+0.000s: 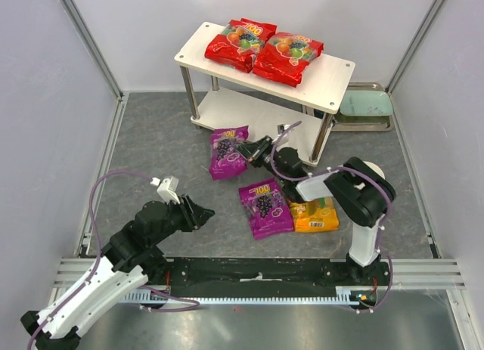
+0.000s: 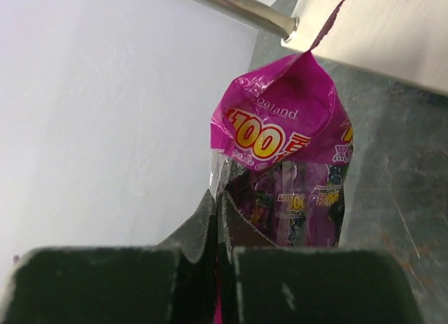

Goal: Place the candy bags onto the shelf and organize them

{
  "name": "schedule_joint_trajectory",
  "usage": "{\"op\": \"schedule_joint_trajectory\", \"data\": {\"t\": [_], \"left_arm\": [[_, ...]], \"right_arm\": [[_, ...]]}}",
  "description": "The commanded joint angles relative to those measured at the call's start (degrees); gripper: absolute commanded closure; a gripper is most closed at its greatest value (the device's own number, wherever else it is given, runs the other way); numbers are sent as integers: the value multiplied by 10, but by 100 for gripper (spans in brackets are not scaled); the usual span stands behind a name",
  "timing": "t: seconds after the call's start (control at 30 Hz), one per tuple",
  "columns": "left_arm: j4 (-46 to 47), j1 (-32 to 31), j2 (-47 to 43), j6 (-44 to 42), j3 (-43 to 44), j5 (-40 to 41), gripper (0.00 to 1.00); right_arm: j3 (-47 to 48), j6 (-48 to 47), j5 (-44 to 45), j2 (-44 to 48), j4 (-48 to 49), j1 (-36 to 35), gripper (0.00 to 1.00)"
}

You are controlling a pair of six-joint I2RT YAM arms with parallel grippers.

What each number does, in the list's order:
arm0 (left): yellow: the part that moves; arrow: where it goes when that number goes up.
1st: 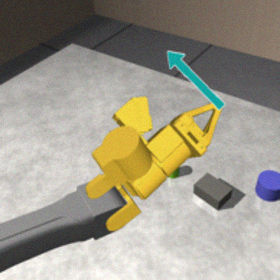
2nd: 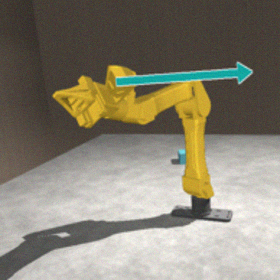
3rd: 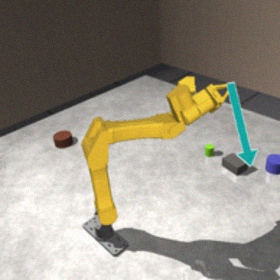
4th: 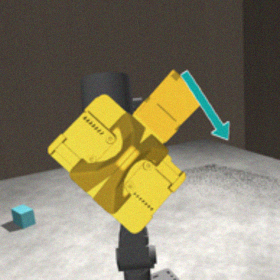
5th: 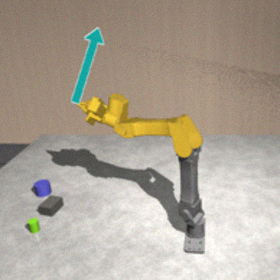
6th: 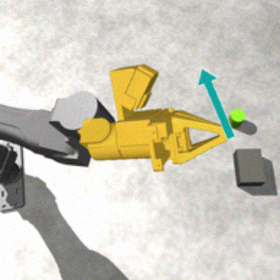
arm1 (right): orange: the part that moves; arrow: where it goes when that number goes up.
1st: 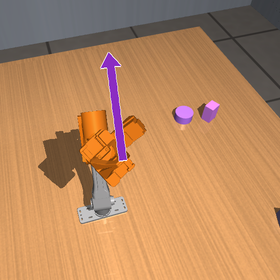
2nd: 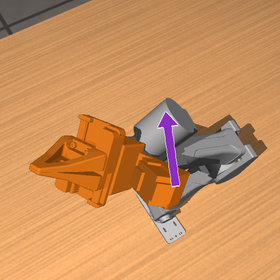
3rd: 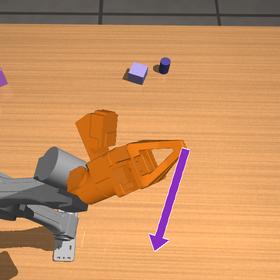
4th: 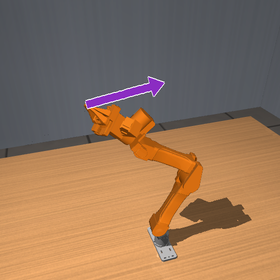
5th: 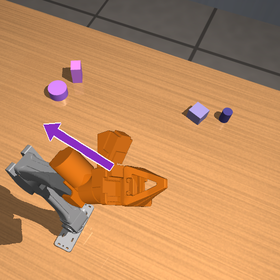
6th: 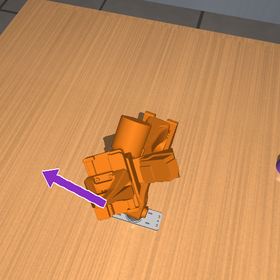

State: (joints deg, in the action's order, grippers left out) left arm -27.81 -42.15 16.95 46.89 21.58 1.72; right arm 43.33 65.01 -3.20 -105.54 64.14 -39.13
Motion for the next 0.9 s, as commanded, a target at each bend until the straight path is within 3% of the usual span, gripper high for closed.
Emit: {"op": "schedule_joint_trajectory", "data": {"t": [0.0,0.6,0.87], "left_arm": [[-15,-1,-7,0,27,14,55],[-23,-1,-12,-7,36,10,55],[-23,-1,-10,-8,36,15,55]], "right_arm": [[96,56,9,-49,299,1,100],[316,152,76,-238,365,56,100],[350,147,114,-257,355,66,100]]}}
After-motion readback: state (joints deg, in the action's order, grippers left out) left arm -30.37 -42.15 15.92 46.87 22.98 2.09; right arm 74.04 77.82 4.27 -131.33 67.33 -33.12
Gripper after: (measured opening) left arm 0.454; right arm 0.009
